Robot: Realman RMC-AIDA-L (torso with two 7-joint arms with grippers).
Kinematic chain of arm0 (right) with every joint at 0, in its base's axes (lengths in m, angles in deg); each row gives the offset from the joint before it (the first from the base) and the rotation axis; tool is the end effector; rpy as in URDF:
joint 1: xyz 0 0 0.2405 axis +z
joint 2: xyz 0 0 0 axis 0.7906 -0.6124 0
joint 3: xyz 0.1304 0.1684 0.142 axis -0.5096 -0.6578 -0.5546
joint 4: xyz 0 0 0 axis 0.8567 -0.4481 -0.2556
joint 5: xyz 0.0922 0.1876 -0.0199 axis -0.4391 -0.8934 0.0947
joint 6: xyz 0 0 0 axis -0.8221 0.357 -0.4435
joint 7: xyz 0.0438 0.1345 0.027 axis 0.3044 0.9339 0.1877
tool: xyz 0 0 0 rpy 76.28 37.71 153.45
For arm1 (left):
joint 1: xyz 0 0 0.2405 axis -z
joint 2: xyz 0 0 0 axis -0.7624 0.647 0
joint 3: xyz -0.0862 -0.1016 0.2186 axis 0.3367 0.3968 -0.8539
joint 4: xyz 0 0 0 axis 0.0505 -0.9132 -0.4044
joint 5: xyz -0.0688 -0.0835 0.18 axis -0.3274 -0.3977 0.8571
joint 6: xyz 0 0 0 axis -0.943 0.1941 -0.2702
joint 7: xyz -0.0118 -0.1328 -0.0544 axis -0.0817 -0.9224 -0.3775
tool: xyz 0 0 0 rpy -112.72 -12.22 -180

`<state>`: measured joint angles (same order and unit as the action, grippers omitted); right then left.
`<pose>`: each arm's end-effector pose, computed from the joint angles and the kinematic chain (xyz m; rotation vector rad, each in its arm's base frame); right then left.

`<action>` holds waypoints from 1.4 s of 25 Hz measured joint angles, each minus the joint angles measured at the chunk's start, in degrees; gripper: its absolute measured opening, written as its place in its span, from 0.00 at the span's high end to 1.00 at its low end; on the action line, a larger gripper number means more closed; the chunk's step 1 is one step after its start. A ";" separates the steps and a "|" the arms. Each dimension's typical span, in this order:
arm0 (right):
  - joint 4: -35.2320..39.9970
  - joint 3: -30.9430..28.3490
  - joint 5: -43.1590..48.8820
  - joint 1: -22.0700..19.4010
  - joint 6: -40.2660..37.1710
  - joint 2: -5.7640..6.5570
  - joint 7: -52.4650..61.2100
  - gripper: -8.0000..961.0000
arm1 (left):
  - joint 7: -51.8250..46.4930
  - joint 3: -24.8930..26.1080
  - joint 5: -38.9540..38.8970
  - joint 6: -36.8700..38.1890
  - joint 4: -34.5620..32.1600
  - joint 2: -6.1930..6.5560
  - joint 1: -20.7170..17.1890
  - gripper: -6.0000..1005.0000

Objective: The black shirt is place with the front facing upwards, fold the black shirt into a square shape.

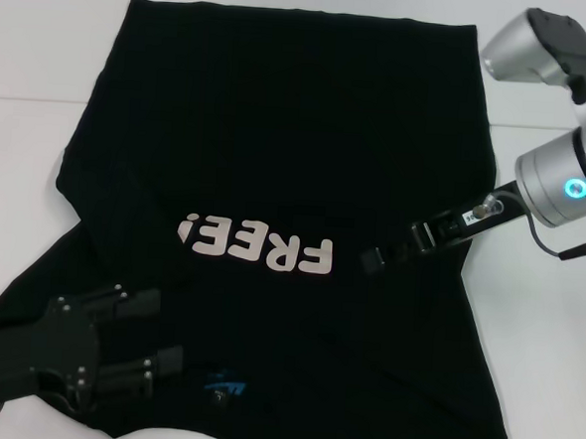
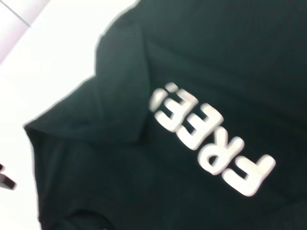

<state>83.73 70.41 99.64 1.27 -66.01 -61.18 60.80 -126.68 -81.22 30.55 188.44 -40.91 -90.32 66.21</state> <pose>0.1639 0.4102 -0.0130 -2.6711 1.3191 -0.0609 -0.3070 0.2467 0.0164 -2.6075 -0.5589 -0.8655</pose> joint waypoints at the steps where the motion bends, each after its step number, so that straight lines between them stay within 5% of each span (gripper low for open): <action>1: -0.02 -0.34 -1.60 -0.84 0.04 0.09 -1.25 0.49 | -0.80 0.31 -0.16 0.20 0.07 0.06 0.01 0.24; 7: -0.09 -2.93 -17.06 -11.13 -2.10 -0.32 -20.94 0.36 | -13.96 5.51 -1.93 3.46 0.14 1.63 0.97 0.24; 12: -2.02 -3.09 -30.13 -23.24 -2.68 -2.39 -47.66 0.25 | -32.75 6.61 -1.91 4.82 0.95 5.47 2.08 0.24; 16: -10.57 -2.97 -36.54 -28.04 -4.10 -2.52 -68.54 0.19 | -49.90 6.64 -1.18 5.44 2.20 9.68 2.90 0.24; 26: -20.42 -3.27 -36.83 -28.79 -2.93 -2.48 -88.45 0.19 | -73.13 7.43 14.46 0.85 -1.49 14.69 4.43 0.24; 35: -20.89 -3.50 -36.85 -28.99 -2.37 -2.55 -91.40 0.19 | -76.28 6.86 25.44 -6.11 -2.58 15.63 7.99 0.24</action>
<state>62.84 66.90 62.78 -27.72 -68.38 -63.73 -30.60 -202.96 -74.36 55.99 182.33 -43.49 -74.69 74.20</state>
